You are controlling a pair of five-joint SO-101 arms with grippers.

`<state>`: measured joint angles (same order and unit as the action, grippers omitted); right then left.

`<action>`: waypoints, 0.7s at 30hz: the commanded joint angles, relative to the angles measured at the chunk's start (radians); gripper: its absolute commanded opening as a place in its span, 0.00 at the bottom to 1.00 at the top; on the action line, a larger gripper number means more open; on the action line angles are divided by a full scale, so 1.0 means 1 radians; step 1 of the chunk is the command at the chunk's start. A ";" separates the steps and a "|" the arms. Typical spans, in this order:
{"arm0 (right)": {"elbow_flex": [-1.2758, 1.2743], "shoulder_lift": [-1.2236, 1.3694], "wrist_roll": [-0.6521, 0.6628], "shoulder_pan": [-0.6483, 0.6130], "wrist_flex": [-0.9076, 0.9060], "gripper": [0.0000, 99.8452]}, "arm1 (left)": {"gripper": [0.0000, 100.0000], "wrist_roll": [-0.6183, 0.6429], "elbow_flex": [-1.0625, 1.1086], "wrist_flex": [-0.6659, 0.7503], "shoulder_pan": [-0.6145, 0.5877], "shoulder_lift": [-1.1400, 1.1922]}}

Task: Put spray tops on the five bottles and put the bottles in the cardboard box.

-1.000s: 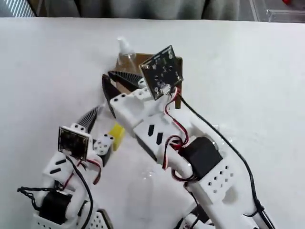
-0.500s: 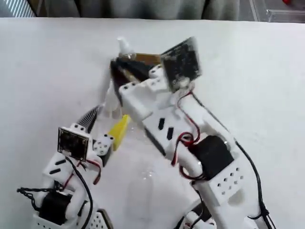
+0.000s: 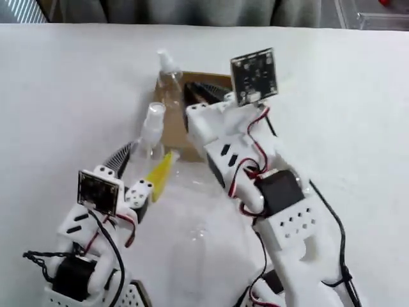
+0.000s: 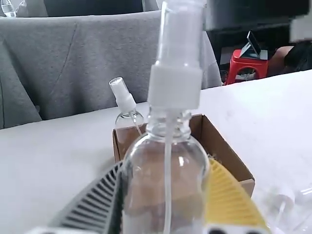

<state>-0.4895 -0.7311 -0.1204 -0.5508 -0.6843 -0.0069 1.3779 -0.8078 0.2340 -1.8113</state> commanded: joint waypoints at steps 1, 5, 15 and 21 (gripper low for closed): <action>-0.040 -0.002 -0.011 -0.058 0.084 0.02 | 0.04 -0.011 -0.018 0.029 0.010 -0.010; -0.051 -0.005 -0.011 -0.130 0.081 0.02 | 0.04 -0.011 -0.018 0.029 0.010 -0.010; -0.051 -0.015 -0.011 -0.116 -0.015 0.02 | 0.04 -0.011 -0.018 0.028 0.010 -0.010; -0.051 -0.015 -0.011 -0.081 -0.021 0.02 | 0.04 -0.011 -0.018 0.029 0.010 -0.010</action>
<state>-0.5508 -0.7311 -0.1220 -0.6460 -0.7012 -0.0069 1.3779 -0.8078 0.2340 -1.8113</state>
